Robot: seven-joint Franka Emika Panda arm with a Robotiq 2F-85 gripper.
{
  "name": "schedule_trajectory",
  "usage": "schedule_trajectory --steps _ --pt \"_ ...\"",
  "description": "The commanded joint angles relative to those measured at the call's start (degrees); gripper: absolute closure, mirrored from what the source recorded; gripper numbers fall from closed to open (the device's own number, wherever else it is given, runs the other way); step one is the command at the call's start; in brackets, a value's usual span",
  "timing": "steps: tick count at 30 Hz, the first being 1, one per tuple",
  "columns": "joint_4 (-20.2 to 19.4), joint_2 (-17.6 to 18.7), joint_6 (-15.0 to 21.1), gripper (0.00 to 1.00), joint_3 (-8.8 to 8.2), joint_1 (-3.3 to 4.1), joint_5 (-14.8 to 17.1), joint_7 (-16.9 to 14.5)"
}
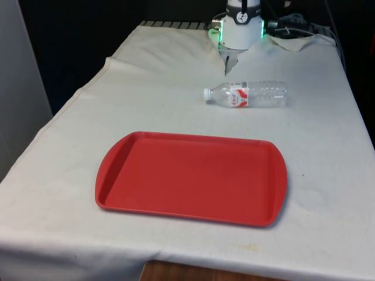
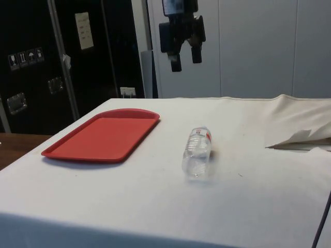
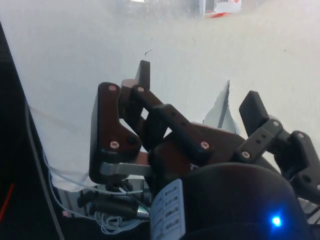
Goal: Place the bottle upright on the tray.
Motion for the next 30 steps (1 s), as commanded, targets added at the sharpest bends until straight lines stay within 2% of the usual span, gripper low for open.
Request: schedule_trajectory --steps 1,2,8,18,30 --pt "-0.17 0.34 0.80 0.00 0.00 -0.06 0.11 0.97" --pt "0.00 0.23 0.17 0.00 0.00 0.00 0.00 0.40" --pt "-0.06 1.49 1.55 0.00 -0.06 -0.06 0.17 3.27" --pt "0.06 2.35 1.43 0.00 -0.17 -0.06 0.34 5.33" --pt "-0.29 3.21 2.35 0.00 -0.57 0.00 3.38 6.93"
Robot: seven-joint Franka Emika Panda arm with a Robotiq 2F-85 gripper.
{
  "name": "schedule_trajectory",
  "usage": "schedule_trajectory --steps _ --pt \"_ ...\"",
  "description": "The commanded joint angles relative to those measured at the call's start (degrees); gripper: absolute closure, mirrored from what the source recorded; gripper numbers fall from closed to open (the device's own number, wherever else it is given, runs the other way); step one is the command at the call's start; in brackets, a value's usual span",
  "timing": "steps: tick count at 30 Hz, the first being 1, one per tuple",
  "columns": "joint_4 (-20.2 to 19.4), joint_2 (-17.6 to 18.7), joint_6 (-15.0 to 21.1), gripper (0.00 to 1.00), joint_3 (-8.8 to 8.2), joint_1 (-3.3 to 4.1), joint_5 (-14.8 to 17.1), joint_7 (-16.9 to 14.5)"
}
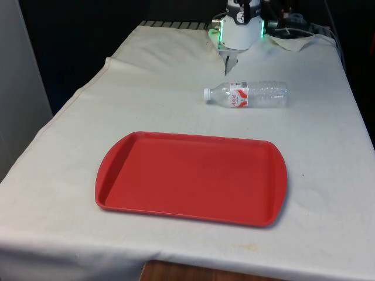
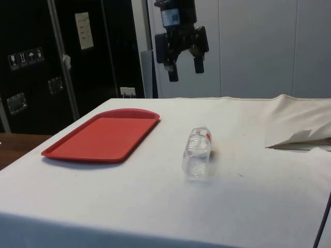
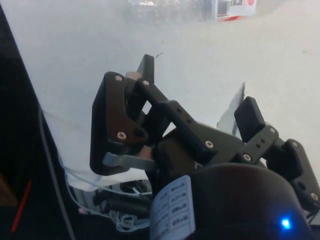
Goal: Place the bottle upright on the tray.
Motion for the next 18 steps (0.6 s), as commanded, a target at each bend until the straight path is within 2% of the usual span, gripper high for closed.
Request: schedule_trajectory --steps 1,5,6,7,18 --pt "-0.23 0.00 0.69 0.00 -0.06 0.00 0.69 0.23" --pt "-0.29 0.17 0.69 0.00 -0.17 0.06 1.43 0.86" --pt "-0.06 0.06 0.00 0.00 -0.06 0.00 0.69 0.69" --pt "-0.34 0.23 0.69 0.00 -0.23 0.06 1.78 1.20" --pt "-0.40 0.52 0.63 0.00 -0.40 0.00 3.55 3.38"
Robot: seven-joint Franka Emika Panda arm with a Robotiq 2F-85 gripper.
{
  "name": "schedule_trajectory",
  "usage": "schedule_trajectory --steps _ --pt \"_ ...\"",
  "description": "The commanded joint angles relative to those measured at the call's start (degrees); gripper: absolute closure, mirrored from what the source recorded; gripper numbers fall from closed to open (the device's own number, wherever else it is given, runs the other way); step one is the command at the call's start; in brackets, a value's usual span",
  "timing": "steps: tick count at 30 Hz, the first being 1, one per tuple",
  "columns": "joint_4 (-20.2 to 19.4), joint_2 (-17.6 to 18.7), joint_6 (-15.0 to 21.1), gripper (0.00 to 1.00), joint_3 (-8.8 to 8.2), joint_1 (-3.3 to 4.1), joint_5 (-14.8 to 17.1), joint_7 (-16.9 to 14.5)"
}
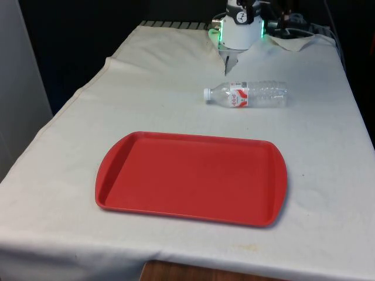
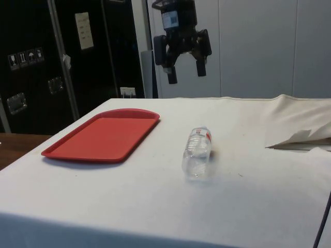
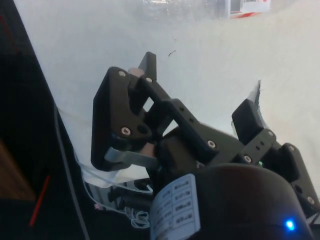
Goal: Place the bottle upright on the tray.
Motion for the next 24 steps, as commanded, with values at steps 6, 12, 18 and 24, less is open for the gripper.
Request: schedule_trajectory --steps 6,12,18,24 --pt "-0.23 0.34 0.74 0.00 -0.11 0.00 1.38 1.49" --pt "-0.46 0.69 0.97 0.00 -0.23 0.00 2.29 3.04" --pt "-0.63 1.03 1.32 0.00 -0.34 0.00 3.04 4.13" --pt "-0.57 1.26 0.69 0.00 -0.40 -0.06 3.15 5.21"
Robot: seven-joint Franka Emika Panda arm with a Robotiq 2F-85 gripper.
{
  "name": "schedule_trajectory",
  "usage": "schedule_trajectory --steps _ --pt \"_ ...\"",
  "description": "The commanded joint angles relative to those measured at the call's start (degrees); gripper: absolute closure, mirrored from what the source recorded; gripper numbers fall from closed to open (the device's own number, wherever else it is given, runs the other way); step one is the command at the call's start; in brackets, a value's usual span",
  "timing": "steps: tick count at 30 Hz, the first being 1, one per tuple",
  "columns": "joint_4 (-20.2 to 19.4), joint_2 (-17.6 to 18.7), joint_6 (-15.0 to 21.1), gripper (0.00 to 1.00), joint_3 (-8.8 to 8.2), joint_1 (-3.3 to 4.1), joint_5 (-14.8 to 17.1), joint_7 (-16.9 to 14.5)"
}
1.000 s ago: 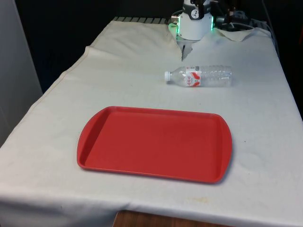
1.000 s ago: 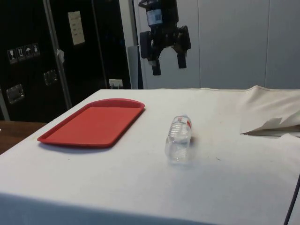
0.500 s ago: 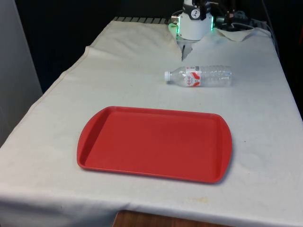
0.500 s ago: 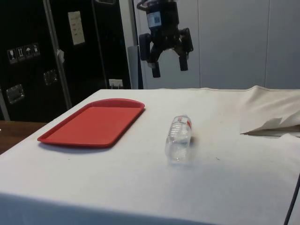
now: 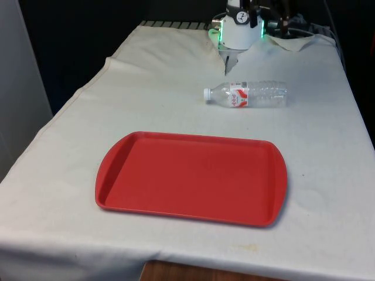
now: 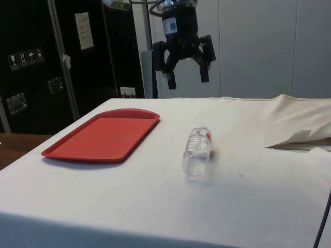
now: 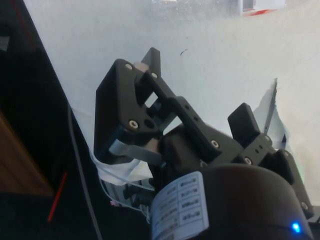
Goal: Place the bottle upright on the tray.
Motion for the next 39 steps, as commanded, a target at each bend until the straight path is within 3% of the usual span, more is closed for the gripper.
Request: schedule_trajectory --steps 1,28,39 --pt "-0.23 0.23 0.92 0.00 -0.06 0.00 0.80 0.46" --pt "-0.29 2.69 1.15 0.00 -0.29 -0.06 2.81 7.73" --pt "-0.74 3.90 2.86 0.00 -0.40 -0.11 4.24 11.06"
